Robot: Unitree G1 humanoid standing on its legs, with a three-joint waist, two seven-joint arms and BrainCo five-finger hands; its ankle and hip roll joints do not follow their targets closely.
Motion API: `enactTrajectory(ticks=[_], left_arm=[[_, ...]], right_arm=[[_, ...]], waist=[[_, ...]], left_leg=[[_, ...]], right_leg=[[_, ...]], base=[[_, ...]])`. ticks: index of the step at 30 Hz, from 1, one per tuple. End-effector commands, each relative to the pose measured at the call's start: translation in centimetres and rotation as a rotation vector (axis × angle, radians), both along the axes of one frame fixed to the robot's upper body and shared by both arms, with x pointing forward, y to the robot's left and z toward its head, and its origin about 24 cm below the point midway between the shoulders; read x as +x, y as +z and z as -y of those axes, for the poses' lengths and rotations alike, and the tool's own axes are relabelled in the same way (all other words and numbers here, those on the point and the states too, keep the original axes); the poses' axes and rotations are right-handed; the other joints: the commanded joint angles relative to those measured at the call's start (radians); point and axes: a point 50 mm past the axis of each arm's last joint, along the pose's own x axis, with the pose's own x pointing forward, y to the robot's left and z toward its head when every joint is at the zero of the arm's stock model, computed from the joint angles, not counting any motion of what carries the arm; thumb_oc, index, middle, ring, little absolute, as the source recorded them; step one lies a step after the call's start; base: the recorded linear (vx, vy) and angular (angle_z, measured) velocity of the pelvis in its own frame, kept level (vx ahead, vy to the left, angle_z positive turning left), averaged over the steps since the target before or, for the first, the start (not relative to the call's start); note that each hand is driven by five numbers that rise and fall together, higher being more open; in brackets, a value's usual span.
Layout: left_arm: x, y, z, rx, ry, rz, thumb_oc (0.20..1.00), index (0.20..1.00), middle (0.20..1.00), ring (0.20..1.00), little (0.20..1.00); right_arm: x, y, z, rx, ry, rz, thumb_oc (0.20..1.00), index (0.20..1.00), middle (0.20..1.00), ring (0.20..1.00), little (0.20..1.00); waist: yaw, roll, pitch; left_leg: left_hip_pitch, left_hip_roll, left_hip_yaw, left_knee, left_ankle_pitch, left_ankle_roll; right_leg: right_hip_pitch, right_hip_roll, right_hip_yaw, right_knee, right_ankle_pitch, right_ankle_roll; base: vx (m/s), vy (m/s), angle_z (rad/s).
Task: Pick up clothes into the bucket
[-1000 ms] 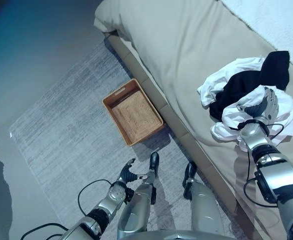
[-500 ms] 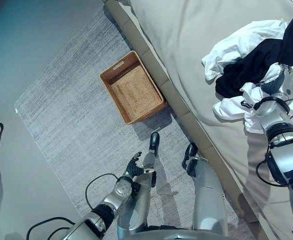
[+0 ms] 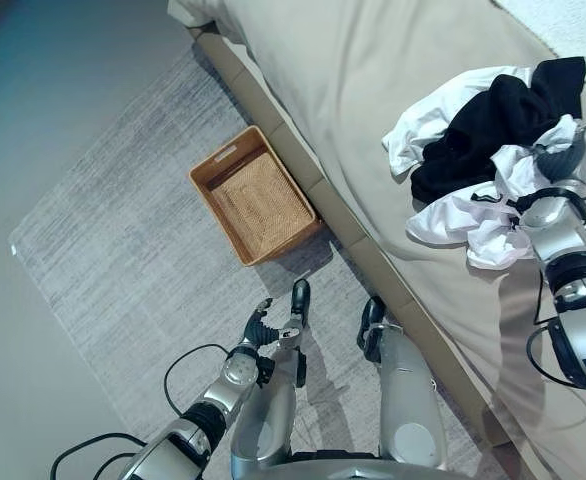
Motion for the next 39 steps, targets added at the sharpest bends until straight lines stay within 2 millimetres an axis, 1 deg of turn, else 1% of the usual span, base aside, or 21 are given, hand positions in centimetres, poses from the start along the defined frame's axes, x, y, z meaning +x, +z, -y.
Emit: enactTrajectory(ticks=[1, 2, 3, 4, 5, 6, 7, 9, 10, 11, 12, 14, 16, 17, 18, 21, 22, 23, 24, 30, 39], left_arm=[[-1.4, -1.2, -1.9, 0.028, 0.062, -0.053, 1.0, 1.0, 1.0, 1.0, 1.0], [-1.4, -1.2, -1.9, 0.029, 0.062, -0.052, 1.0, 1.0, 1.0, 1.0, 1.0], [-2.2, -1.9, -2.8, 0.044, 0.087, -0.088, 1.0, 1.0, 1.0, 1.0, 1.0], [-2.2, -1.9, -2.8, 0.045, 0.087, -0.088, 1.0, 1.0, 1.0, 1.0, 1.0], [-2.9, -2.4, -3.6, 0.06, 0.105, -0.12, 1.0, 1.0, 1.0, 1.0, 1.0], [-2.8, -2.4, -3.6, 0.06, 0.104, -0.12, 1.0, 1.0, 1.0, 1.0, 1.0], [-3.6, -2.9, -4.6, 0.076, 0.135, -0.159, 1.0, 1.0, 1.0, 1.0, 1.0], [-3.8, -3.1, -4.9, 0.084, 0.144, -0.172, 1.0, 1.0, 1.0, 1.0, 1.0], [-4.3, -3.4, -5.4, 0.089, 0.16, -0.191, 1.0, 1.0, 1.0, 1.0, 1.0], [-4.3, -3.4, -5.5, 0.091, 0.16, -0.191, 1.0, 1.0, 1.0, 1.0, 1.0], [-4.7, -3.6, -5.8, 0.095, 0.176, -0.206, 1.0, 1.0, 1.0, 1.0, 1.0], [-5.0, -3.7, -6.3, 0.104, 0.189, -0.219, 1.0, 1.0, 1.0, 1.0, 1.0], [-5.1, -3.8, -6.5, 0.109, 0.19, -0.223, 1.0, 1.0, 1.0, 1.0, 1.0], [-5.2, -3.8, -6.7, 0.111, 0.192, -0.227, 1.0, 1.0, 1.0, 1.0, 1.0], [-5.4, -3.9, -6.9, 0.114, 0.193, -0.234, 1.0, 1.0, 1.0, 1.0, 1.0], [-5.5, -4.0, -7.1, 0.112, 0.202, -0.244, 1.0, 1.0, 1.0, 1.0, 1.0], [-5.8, -4.2, -7.2, 0.11, 0.203, -0.263, 1.0, 1.0, 1.0, 1.0, 1.0], [-5.8, -4.2, -7.2, 0.109, 0.204, -0.262, 1.0, 1.0, 1.0, 1.0, 1.0], [-6.3, -4.5, -7.4, 0.106, 0.209, -0.288, 1.0, 1.0, 1.0, 1.0, 1.0], [-7.0, -5.0, -7.3, 0.1, 0.213, -0.325, 1.0, 1.0, 1.0, 1.0, 1.0], [-7.1, -5.0, -7.6, 0.112, 0.216, -0.335, 1.0, 1.0, 1.0, 1.0, 1.0]], right_arm=[[-1.6, 4.7, 0.9, -0.072, 0.018, 0.214, 0.2, 0.2, 0.2, 0.2, 0.2], [-1.6, 4.7, 0.9, -0.072, 0.017, 0.215, 0.2, 0.2, 0.2, 0.2, 0.2], [-2.1, 6.2, 0.8, -0.095, 0.031, 0.273, 0.2, 0.2, 0.2, 0.2, 0.2], [-2.1, 6.2, 0.8, -0.094, 0.03, 0.273, 0.2, 0.2, 0.2, 0.2, 0.2], [-2.5, 7.3, 1.0, -0.105, 0.028, 0.317, 0.2, 0.2, 0.2, 0.2, 0.2], [-2.5, 7.3, 1.0, -0.104, 0.028, 0.318, 0.2, 0.2, 0.2, 0.2, 0.2], [-3.0, 9.1, 0.6, -0.129, 0.047, 0.391, 0.2, 0.2, 0.2, 0.2, 0.2], [-3.3, 9.6, 0.4, -0.137, 0.055, 0.419, 0.2, 0.2, 0.2, 0.2, 0.2], [-3.8, 10.6, 0.1, -0.153, 0.068, 0.478, 0.2, 0.2, 0.2, 0.2, 0.2], [-3.8, 10.6, 0.1, -0.152, 0.067, 0.477, 0.2, 0.2, 0.2, 0.2, 0.2], [-4.4, 11.3, -0.1, -0.155, 0.079, 0.535, 0.2, 0.2, 0.2, 0.2, 0.2], [-4.7, 11.7, -0.3, -0.169, 0.09, 0.55, 0.2, 0.2, 0.2, 0.2, 0.2], [-4.7, 11.4, -0.2, -0.167, 0.094, 0.538, 0.2, 0.2, 0.2, 0.2, 0.2], [-4.6, 11.2, -0.1, -0.167, 0.101, 0.518, 0.347, 0.347, 0.347, 0.347, 0.347], [-4.0, 10.7, -0.2, -0.155, 0.13, 0.457, 1.0, 1.0, 1.0, 1.0, 1.0], [-3.2, 10.1, -0.5, -0.12, 0.178, 0.394, 1.0, 1.0, 1.0, 1.0, 1.0], [-2.5, 9.3, -0.4, -0.098, 0.205, 0.309, 0.539, 0.539, 0.539, 0.539, 0.539], [-2.4, 9.3, -0.5, -0.099, 0.207, 0.309, 0.373, 0.373, 0.373, 0.373, 0.373], [-1.8, 8.7, -0.6, -0.078, 0.232, 0.247, 0.2, 0.2, 0.2, 0.2, 0.2], [-0.9, 7.9, -0.9, -0.046, 0.252, 0.187, 0.2, 0.2, 0.2, 0.2, 0.2], [-0.6, 9.9, -1.5, -0.088, 0.271, 0.203, 0.2, 0.2, 0.2, 0.2, 0.2]], waist=[[-0.015, -0.094, -0.057], [-0.014, -0.093, -0.058], [-0.018, -0.109, -0.073], [-0.017, -0.108, -0.074], [-0.018, -0.12, -0.091], [-0.017, -0.12, -0.092], [-0.019, -0.13, -0.108], [-0.02, -0.136, -0.118], [-0.02, -0.141, -0.132], [-0.019, -0.142, -0.132], [-0.017, -0.147, -0.145], [-0.014, -0.155, -0.157], [-0.011, -0.16, -0.161], [-0.008, -0.165, -0.166], [-0.004, -0.175, -0.173], [-0.001, -0.187, -0.18], [0.002, -0.198, -0.187], [0.001, -0.198, -0.187], [0.002, -0.208, -0.192], [0.002, -0.216, -0.198], [0.007, -0.223, -0.202]], left_leg=[[0.1, 0.018, 0.059, -0.009, -0.099, -0.009], [0.097, 0.018, 0.059, -0.01, -0.094, -0.008], [0.118, 0.016, 0.073, -0.006, -0.109, -0.004], [0.115, 0.016, 0.073, -0.007, -0.105, -0.004], [0.135, 0.015, 0.085, -0.005, -0.119, 0.0], [0.131, 0.014, 0.085, -0.006, -0.115, 0.001], [0.15, 0.013, 0.096, -0.005, -0.126, 0.005], [0.151, 0.012, 0.1, -0.006, -0.123, 0.008], [0.158, 0.009, 0.104, -0.007, -0.126, 0.01], [0.159, 0.01, 0.105, -0.007, -0.126, 0.01], [0.164, 0.007, 0.108, -0.008, -0.129, 0.011], [0.169, 0.006, 0.112, -0.01, -0.131, 0.012], [0.17, 0.006, 0.114, -0.01, -0.132, 0.012], [0.171, 0.005, 0.118, -0.01, -0.131, 0.011], [0.172, 0.007, 0.124, -0.011, -0.132, 0.011], [0.169, 0.008, 0.131, -0.012, -0.132, 0.01], [0.166, 0.012, 0.138, -0.011, -0.129, 0.008], [0.166, 0.012, 0.139, -0.012, -0.129, 0.008], [0.164, 0.016, 0.144, -0.011, -0.127, 0.007], [0.17, 0.02, 0.154, -0.009, -0.128, 0.006], [0.172, 0.022, 0.155, -0.008, -0.129, 0.007]], right_leg=[[0.119, -0.004, 0.087, -0.235, 0.149, 0.105], [0.118, -0.003, 0.086, -0.24, 0.156, 0.105], [0.14, 0.002, 0.097, -0.256, 0.159, 0.11], [0.139, 0.003, 0.097, -0.261, 0.165, 0.11], [0.162, 0.007, 0.108, -0.279, 0.169, 0.115], [0.161, 0.007, 0.108, -0.284, 0.175, 0.115], [0.18, 0.012, 0.123, -0.296, 0.177, 0.119], [0.186, 0.014, 0.126, -0.31, 0.188, 0.121], [0.196, 0.016, 0.129, -0.325, 0.192, 0.124], [0.198, 0.016, 0.129, -0.327, 0.193, 0.124], [0.21, 0.019, 0.131, -0.344, 0.199, 0.126], [0.22, 0.021, 0.132, -0.363, 0.207, 0.129], [0.224, 0.023, 0.132, -0.373, 0.212, 0.13], [0.227, 0.023, 0.132, -0.379, 0.218, 0.131], [0.231, 0.026, 0.136, -0.397, 0.228, 0.132], [0.234, 0.033, 0.142, -0.424, 0.245, 0.133], [0.235, 0.037, 0.142, -0.439, 0.256, 0.133], [0.235, 0.037, 0.143, -0.44, 0.257, 0.133], [0.239, 0.042, 0.148, -0.455, 0.264, 0.134], [0.252, 0.048, 0.153, -0.468, 0.27, 0.134], [0.252, 0.048, 0.158, -0.473, 0.276, 0.135]], base=[[0.01, 0.04, -0.22], [0.04, 0.066, -0.27], [0.01, 0.037, -0.23], [0.05, 0.061, -0.28], [0.01, 0.04, -0.25], [0.04, 0.084, -0.29], [0.01, 0.075, -0.25], [0.01, 0.061, -0.2], [0.0, 0.034, -0.19], [-0.01, 0.07, -0.2], [-0.01, 0.037, -0.09], [-0.01, 0.03, -0.03], [-0.02, 0.023, -0.04], [-0.04, 0.026, -0.03], [0.0, 0.0, 0.0], [-0.04, 0.0, -0.09], [-0.02, -0.003, -0.16], [-0.03, -0.003, -0.17], [-0.01, 0.0, -0.07], [0.0, 0.008, -0.05], [0.0, 0.006, -0.05]])
